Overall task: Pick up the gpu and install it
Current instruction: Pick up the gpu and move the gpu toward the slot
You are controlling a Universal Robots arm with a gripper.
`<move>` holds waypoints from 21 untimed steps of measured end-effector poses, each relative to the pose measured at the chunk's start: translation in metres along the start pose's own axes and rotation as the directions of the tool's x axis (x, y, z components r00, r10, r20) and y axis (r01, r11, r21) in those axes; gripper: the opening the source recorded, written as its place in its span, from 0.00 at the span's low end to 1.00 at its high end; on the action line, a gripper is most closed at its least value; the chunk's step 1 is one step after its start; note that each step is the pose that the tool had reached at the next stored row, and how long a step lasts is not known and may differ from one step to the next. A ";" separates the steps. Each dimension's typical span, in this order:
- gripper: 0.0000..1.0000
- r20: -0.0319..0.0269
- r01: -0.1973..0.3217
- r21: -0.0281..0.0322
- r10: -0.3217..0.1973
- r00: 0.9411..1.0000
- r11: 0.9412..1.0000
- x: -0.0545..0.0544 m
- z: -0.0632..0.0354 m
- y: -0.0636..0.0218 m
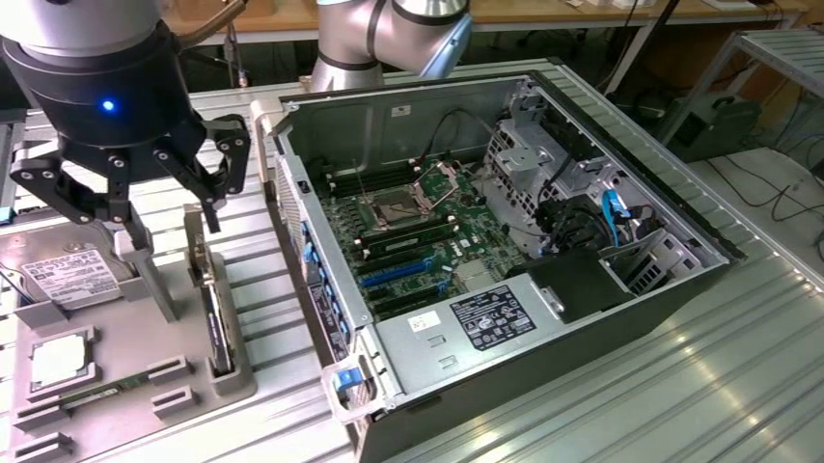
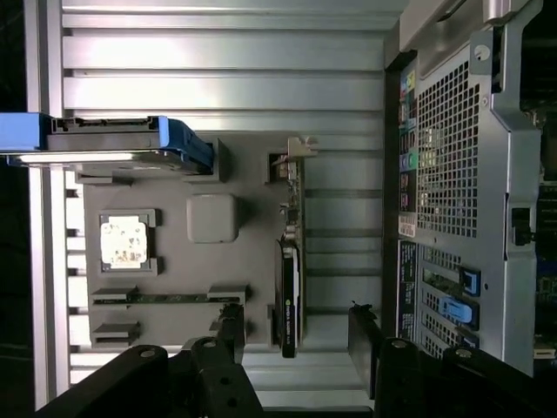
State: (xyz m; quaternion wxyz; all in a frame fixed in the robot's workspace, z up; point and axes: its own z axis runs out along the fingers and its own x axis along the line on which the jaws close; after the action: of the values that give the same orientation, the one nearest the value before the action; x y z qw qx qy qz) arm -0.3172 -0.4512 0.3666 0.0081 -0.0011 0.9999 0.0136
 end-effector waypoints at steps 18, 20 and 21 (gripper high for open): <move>0.60 -0.006 0.035 0.004 -0.035 0.999 0.999 0.000 0.0190 -0.0052; 0.60 -0.007 0.048 0.004 -0.048 0.999 0.999 0.000 0.0197 -0.0052; 0.60 -0.007 0.052 0.004 -0.052 0.999 0.999 0.000 0.0201 -0.0052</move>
State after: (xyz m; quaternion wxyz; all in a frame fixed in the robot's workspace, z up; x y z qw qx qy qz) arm -0.3171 -0.4559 0.3464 0.0051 -0.0273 0.9995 0.0115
